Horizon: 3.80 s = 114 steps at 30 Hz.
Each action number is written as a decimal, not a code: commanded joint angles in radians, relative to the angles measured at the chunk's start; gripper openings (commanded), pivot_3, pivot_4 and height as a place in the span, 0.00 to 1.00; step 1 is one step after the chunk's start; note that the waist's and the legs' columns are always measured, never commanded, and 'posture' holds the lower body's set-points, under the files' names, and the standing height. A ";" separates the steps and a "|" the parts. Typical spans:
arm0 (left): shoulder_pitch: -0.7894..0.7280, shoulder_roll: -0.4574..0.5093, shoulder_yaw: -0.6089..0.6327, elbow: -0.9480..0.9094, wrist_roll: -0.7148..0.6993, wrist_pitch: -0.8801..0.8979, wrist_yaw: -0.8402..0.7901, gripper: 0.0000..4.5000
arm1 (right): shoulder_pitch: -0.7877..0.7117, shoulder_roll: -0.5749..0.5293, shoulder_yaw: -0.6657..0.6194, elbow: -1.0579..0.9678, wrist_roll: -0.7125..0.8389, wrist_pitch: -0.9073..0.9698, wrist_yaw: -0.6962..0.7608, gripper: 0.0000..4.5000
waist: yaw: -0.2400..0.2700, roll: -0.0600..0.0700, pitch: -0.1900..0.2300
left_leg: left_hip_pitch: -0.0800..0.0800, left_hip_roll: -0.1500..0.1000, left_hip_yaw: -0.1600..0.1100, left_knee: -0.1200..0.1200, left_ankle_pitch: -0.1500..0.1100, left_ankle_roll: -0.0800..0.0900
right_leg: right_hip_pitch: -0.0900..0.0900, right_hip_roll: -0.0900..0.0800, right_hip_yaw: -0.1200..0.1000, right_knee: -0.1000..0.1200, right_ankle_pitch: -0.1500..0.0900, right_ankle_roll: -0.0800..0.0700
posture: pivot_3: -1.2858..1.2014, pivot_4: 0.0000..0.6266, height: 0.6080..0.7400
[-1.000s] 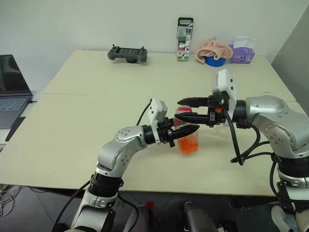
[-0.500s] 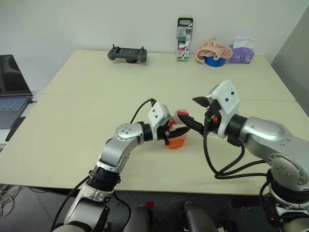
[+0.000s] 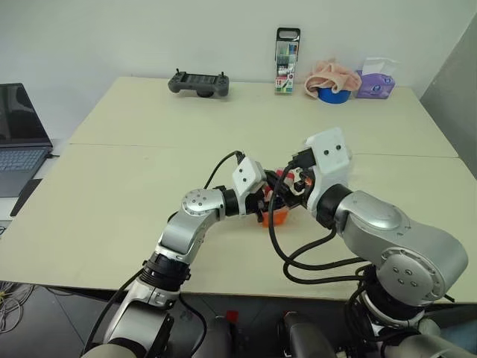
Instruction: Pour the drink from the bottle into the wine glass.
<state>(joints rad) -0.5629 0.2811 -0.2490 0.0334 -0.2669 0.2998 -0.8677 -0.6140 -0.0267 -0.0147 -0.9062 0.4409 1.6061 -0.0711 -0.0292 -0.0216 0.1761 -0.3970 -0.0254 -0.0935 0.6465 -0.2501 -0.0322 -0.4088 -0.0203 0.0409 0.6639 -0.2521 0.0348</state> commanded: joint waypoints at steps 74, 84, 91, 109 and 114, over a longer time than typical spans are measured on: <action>-0.090 -0.096 0.086 0.071 -0.049 -0.051 -0.009 0.39 | -0.087 -0.017 0.019 -0.024 -0.026 -0.004 -0.135 1.00 | -0.002 0.002 0.003 | -0.001 0.000 0.000 0.000 0.000 0.000 | -0.001 0.000 0.000 0.000 0.000 0.001 | 0.52 0.24 1.00; -0.095 -0.098 0.089 0.086 -0.045 -0.072 -0.013 0.39 | -0.074 0.008 0.043 -0.004 -0.104 0.008 -0.144 1.00 | -0.003 0.002 0.003 | -0.001 0.000 0.000 -0.001 0.000 0.000 | -0.001 0.000 -0.001 0.000 0.000 0.001 | 0.52 0.24 1.00; -0.103 -0.104 0.092 0.101 -0.040 -0.079 -0.011 0.39 | -0.083 -0.016 0.047 0.010 -0.130 0.008 -0.137 0.64 | -0.003 0.002 0.003 | -0.001 0.000 0.000 -0.001 0.000 0.000 | -0.001 0.000 -0.001 0.000 0.000 0.001 | 0.52 0.24 1.00; -0.114 -0.104 0.087 0.067 -0.059 -0.026 -0.035 0.38 | -0.101 -0.695 0.125 0.468 0.120 -0.736 1.062 0.41 | -0.003 0.002 0.005 | -0.001 -0.003 0.008 0.000 0.000 0.001 | 0.001 0.002 -0.001 -0.003 0.000 0.001 | 0.52 0.24 1.00; -0.110 -0.095 0.096 0.042 -0.063 -0.007 -0.024 0.38 | -0.230 -0.663 0.248 0.734 -0.004 -0.941 1.186 0.41 | -0.020 0.001 0.006 | 0.002 0.001 0.011 -0.001 0.000 0.002 | 0.001 0.002 0.002 -0.001 0.000 0.001 | 0.52 0.24 1.00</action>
<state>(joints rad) -0.6456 0.1899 -0.1896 0.1358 -0.3061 0.3020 -0.9039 -0.8199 -0.7074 0.1656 -0.1929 0.4585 0.7299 1.0375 -0.0493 -0.0205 0.1818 -0.3945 -0.0231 -0.0827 0.6459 -0.2504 -0.0307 -0.4078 -0.0183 0.0429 0.6632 -0.2524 0.0357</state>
